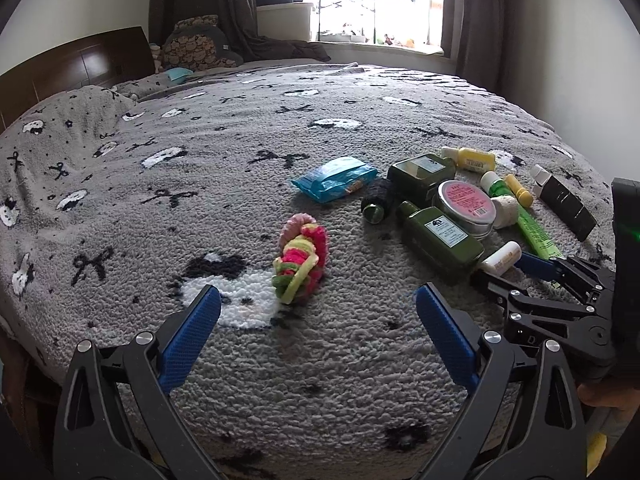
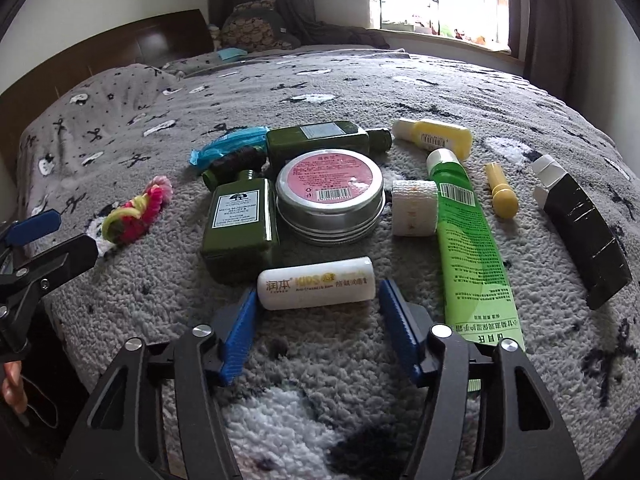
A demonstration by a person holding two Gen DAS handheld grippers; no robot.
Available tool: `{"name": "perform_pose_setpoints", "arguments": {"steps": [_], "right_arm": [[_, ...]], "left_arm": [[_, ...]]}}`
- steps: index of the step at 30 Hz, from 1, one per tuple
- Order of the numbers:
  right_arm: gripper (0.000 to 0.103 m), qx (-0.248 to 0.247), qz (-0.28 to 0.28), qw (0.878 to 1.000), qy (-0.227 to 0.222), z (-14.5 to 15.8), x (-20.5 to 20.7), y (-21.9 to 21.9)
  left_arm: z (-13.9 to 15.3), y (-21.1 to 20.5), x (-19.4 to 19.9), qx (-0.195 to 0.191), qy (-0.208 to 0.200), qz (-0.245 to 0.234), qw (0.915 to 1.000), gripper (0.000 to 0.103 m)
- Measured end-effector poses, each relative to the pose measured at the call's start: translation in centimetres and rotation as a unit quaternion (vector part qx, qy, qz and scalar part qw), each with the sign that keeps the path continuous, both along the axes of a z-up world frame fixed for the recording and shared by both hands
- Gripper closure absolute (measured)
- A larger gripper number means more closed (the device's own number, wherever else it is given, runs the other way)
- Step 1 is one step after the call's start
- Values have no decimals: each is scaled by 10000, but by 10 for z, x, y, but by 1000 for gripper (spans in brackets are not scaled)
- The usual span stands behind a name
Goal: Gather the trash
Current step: 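Grasp the white tube with the right gripper while the left gripper grasps the green bottle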
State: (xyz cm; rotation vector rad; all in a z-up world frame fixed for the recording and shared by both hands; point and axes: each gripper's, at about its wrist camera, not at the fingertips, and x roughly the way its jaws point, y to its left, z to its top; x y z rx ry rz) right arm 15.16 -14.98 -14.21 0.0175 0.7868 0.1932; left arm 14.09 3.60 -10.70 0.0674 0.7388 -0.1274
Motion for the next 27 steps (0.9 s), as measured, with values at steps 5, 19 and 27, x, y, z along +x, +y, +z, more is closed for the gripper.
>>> {"name": "perform_pose_setpoints", "arguments": {"steps": [5,19,27], "right_arm": [[49,6,-103,9998,-145,9,-7,-13],[49,-124,-1099,9925,-522,41,-20,-85],[49,56,-1216,9914,-475,36,-21,-99]], "left_arm": [[-1,-18,11,-143,52,-249,9996,11],[-33,-93,59,-373,536,-619,9959,18],[-45,-98,67,-57,490,-562,9972,41]]}}
